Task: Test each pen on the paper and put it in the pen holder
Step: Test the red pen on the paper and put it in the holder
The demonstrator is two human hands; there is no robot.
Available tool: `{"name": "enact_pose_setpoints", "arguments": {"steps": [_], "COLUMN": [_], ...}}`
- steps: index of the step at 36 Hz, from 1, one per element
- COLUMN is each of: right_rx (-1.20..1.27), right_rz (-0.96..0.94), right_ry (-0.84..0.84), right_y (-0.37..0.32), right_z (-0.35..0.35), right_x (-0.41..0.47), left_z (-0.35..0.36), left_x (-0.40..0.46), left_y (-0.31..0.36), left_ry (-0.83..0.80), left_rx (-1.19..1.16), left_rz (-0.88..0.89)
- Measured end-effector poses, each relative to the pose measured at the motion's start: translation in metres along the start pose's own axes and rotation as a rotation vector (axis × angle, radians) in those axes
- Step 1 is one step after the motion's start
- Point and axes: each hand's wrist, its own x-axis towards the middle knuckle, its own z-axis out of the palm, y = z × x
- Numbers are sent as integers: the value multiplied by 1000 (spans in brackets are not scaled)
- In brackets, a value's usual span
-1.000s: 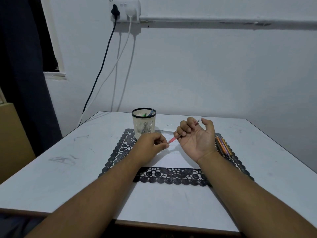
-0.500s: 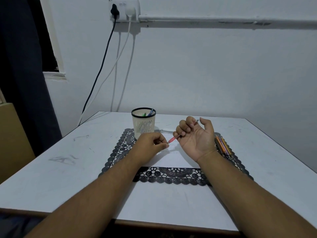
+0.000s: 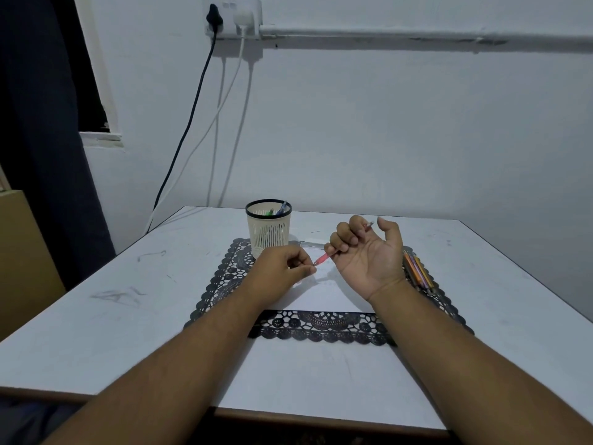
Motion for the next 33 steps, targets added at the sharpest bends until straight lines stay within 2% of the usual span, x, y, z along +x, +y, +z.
{"name": "enact_pose_setpoints", "arguments": {"steps": [33], "right_rx": [-36], "right_rz": [-6], "right_ry": [4], "right_y": [-2], "right_z": [0], "right_x": [1], "left_z": [0], "left_x": [1], "left_y": [-2], "left_ry": [5], "left_rx": [-19], "left_rz": [6]}}
